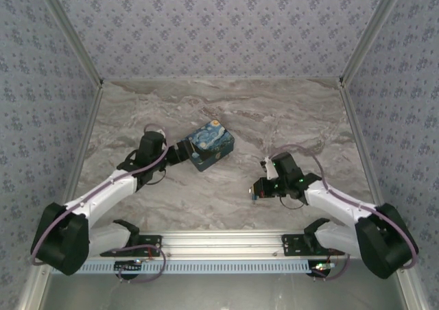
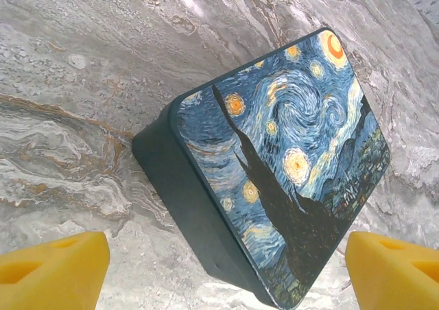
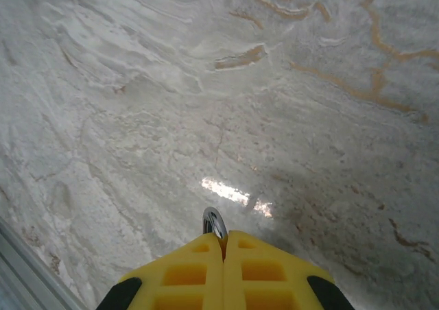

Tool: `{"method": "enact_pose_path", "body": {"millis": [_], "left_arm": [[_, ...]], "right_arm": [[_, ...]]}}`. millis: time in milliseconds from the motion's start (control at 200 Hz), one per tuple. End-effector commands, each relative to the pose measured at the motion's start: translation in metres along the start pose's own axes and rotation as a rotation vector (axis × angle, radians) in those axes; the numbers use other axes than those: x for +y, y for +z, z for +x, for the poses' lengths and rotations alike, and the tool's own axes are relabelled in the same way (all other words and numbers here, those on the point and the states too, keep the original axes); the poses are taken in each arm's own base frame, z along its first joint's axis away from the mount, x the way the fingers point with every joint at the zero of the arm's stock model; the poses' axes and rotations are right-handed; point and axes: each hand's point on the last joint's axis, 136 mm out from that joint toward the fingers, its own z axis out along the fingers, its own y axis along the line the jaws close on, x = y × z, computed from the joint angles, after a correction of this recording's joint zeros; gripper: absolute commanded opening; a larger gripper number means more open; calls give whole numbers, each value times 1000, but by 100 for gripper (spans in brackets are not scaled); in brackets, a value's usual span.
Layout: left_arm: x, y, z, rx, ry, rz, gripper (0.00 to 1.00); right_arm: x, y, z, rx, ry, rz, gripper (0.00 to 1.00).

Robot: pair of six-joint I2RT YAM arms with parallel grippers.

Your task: Unlock the padlock with the key

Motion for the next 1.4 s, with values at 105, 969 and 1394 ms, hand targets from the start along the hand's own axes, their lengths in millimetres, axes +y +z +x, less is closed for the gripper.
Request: {"method": "enact_pose_path", "body": {"millis": [105, 969, 1394], "left_arm": [[8, -13, 2, -9, 11, -23, 91], [43, -73, -65, -360, 288, -265, 95], [85, -76, -69, -481, 487, -422, 99]], "right_arm": [[12, 13, -22, -22, -33, -45, 7], [-67, -149, -107, -644, -101, 398, 99], [-160, -177, -121, -882, 16, 621, 100]]}}
